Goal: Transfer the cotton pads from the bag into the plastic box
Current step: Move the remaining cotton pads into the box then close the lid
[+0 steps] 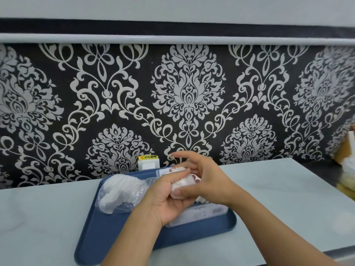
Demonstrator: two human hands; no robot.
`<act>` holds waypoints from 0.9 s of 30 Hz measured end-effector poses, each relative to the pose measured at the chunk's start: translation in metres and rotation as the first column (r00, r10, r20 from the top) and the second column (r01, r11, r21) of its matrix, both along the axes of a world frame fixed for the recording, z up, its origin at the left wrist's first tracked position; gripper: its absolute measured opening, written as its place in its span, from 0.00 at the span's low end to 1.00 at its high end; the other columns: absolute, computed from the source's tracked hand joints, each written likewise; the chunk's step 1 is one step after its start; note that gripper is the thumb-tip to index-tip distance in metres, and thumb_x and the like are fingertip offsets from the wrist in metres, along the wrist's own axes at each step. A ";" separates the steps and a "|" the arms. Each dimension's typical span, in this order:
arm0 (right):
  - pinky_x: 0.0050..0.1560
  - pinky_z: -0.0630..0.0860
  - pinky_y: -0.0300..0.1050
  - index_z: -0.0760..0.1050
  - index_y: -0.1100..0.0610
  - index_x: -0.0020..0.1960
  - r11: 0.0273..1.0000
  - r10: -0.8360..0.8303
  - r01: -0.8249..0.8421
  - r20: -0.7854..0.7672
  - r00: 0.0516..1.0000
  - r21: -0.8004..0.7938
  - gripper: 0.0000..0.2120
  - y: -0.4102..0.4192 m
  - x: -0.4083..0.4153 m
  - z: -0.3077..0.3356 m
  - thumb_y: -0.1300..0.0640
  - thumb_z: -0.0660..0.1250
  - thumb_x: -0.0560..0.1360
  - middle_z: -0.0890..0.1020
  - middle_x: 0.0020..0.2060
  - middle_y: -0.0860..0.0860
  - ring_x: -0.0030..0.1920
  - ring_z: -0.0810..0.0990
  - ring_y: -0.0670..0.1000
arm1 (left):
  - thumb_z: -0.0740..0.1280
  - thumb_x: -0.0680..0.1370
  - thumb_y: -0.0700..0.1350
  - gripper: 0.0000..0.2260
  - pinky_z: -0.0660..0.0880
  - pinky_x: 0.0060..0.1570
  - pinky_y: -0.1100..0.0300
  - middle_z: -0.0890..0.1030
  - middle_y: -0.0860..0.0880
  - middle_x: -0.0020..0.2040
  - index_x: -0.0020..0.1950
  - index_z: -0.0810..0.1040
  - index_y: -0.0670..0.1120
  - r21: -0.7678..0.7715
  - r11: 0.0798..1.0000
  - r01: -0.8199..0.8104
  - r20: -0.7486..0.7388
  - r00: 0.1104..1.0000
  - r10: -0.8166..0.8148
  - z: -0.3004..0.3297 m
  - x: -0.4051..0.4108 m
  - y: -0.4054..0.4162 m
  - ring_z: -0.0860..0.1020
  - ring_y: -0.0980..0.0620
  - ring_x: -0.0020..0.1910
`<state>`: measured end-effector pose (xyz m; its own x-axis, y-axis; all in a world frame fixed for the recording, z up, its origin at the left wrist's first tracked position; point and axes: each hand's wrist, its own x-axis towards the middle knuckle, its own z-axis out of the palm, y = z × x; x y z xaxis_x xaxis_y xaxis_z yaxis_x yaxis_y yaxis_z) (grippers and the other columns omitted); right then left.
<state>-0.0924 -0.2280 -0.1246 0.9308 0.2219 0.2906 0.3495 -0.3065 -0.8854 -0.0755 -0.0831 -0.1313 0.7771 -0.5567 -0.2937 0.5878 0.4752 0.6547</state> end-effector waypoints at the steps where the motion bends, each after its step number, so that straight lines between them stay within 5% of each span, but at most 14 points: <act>1: 0.60 0.80 0.50 0.72 0.52 0.70 0.999 0.017 -0.016 -0.016 1.000 0.028 0.40 0.000 0.000 0.000 0.69 0.82 0.63 0.85 0.55 0.55 0.59 0.83 0.55 | 0.74 0.69 0.39 0.20 0.84 0.41 0.50 0.84 0.39 0.49 0.61 0.80 0.43 -0.018 1.000 0.009 0.000 1.000 -0.009 0.001 -0.001 -0.002 0.84 0.43 0.44; 4: 0.63 0.79 0.55 0.72 0.50 0.71 0.999 0.048 -0.047 -0.021 0.999 0.025 0.39 -0.001 -0.002 -0.002 0.66 0.82 0.64 0.84 0.58 0.55 0.60 0.82 0.56 | 0.73 0.71 0.41 0.15 0.82 0.45 0.50 0.85 0.41 0.48 0.57 0.82 0.42 -0.011 0.999 0.036 -0.005 0.999 -0.036 0.002 -0.003 -0.007 0.84 0.44 0.45; 8: 0.71 0.68 0.41 0.67 0.42 0.74 0.984 -0.045 0.057 0.071 0.996 -0.171 0.44 -0.005 -0.011 0.001 0.50 0.83 0.63 0.73 0.69 0.38 0.70 0.70 0.38 | 0.71 0.73 0.39 0.18 0.81 0.46 0.47 0.83 0.41 0.47 0.62 0.77 0.40 0.083 0.997 -0.004 -0.004 1.000 0.005 0.001 -0.002 -0.015 0.84 0.42 0.46; 11: 0.57 0.74 0.38 0.74 0.42 0.65 0.946 -0.190 0.230 0.182 0.965 -0.229 0.34 0.001 -0.019 0.005 0.41 0.81 0.61 0.78 0.54 0.37 0.55 0.76 0.39 | 0.70 0.76 0.51 0.14 0.78 0.53 0.48 0.85 0.43 0.49 0.55 0.84 0.43 0.035 0.998 -0.049 0.055 0.997 0.047 0.007 -0.005 -0.021 0.85 0.44 0.48; 15: 0.47 0.76 0.39 0.80 0.48 0.54 0.909 -0.310 0.342 0.162 0.937 -0.239 0.22 0.005 -0.014 0.003 0.39 0.77 0.65 0.82 0.45 0.44 0.46 0.78 0.42 | 0.59 0.78 0.68 0.33 0.76 0.59 0.48 0.86 0.41 0.54 0.58 0.83 0.40 -0.053 0.989 -0.136 0.001 0.991 0.137 0.003 0.000 -0.021 0.86 0.43 0.49; 17: 0.44 0.77 0.40 0.80 0.51 0.54 0.905 -0.360 0.374 0.102 0.927 -0.203 0.14 0.000 -0.011 0.000 0.49 0.74 0.69 0.83 0.45 0.45 0.45 0.79 0.43 | 0.54 0.81 0.62 0.29 0.73 0.63 0.49 0.85 0.40 0.56 0.61 0.81 0.40 0.021 0.994 -0.111 0.056 0.992 0.110 0.001 0.000 -0.020 0.84 0.44 0.53; 20: 0.43 0.78 0.53 0.78 0.56 0.48 0.920 -0.391 0.389 -0.034 0.920 -0.051 0.08 -0.009 -0.003 -0.003 0.58 0.63 0.72 0.83 0.42 0.53 0.42 0.80 0.52 | 0.57 0.79 0.42 0.18 0.74 0.52 0.53 0.84 0.41 0.54 0.66 0.77 0.40 0.153 0.975 -0.164 0.153 0.978 0.140 -0.003 0.000 -0.028 0.80 0.48 0.46; 27: 0.47 0.78 0.45 0.73 0.54 0.60 0.964 -0.217 0.253 -0.306 0.927 0.084 0.12 -0.005 0.001 -0.002 0.53 0.60 0.79 0.81 0.50 0.51 0.48 0.80 0.47 | 0.57 0.75 0.30 0.24 0.79 0.42 0.55 0.85 0.43 0.52 0.68 0.74 0.46 0.241 0.932 -0.271 0.263 0.943 0.206 0.002 -0.007 -0.042 0.82 0.47 0.50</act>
<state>-0.0916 -0.2326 -0.1268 0.9994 -0.0332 0.0094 0.0014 -0.2337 -0.9723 -0.0829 -0.1247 -0.1295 0.9406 -0.2710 -0.2043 0.2974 0.3683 0.8809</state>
